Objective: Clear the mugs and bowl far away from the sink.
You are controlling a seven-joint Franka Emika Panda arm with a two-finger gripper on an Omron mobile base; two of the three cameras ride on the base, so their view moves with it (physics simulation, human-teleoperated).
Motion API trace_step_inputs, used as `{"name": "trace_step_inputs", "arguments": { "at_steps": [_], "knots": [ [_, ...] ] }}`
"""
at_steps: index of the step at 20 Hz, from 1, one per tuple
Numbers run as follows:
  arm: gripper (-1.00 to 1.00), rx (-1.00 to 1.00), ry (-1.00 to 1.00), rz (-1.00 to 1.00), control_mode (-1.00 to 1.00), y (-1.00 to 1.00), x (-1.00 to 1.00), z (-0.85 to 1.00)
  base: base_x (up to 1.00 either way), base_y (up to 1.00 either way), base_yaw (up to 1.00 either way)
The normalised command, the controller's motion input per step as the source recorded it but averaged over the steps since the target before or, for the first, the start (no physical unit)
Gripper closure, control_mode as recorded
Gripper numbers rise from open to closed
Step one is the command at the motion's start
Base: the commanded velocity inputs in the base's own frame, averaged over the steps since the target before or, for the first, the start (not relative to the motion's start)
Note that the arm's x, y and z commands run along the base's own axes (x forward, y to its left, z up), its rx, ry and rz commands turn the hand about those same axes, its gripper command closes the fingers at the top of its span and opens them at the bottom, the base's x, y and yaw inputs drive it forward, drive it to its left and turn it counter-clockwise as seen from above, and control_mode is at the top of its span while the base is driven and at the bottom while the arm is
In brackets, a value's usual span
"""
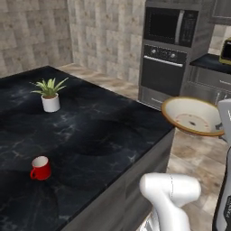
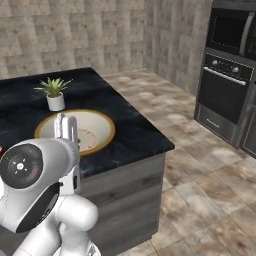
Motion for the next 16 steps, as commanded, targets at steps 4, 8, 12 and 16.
{"name": "trace_step_inputs", "arguments": {
  "at_steps": [4, 8, 12, 16],
  "knots": [
    [1.0, 0.0, 0.14, 0.0, -1.0, -0.09, 0.71, -0.24, 0.24, -0.03, 0.0],
    [1.0, 0.0, 0.11, 0.0, -1.0, 0.0, 0.87, -0.23, 0.0, 0.0, 0.0],
    [1.0, 0.0, 0.03, 0.05, -1.0, 0.04, 0.81, -0.24, 0.0, 0.0, 0.0],
    [1.0, 0.02, 0.0, 0.17, -1.0, 0.21, 0.75, -0.42, 0.0, 0.0, 0.0]
  ]
}}
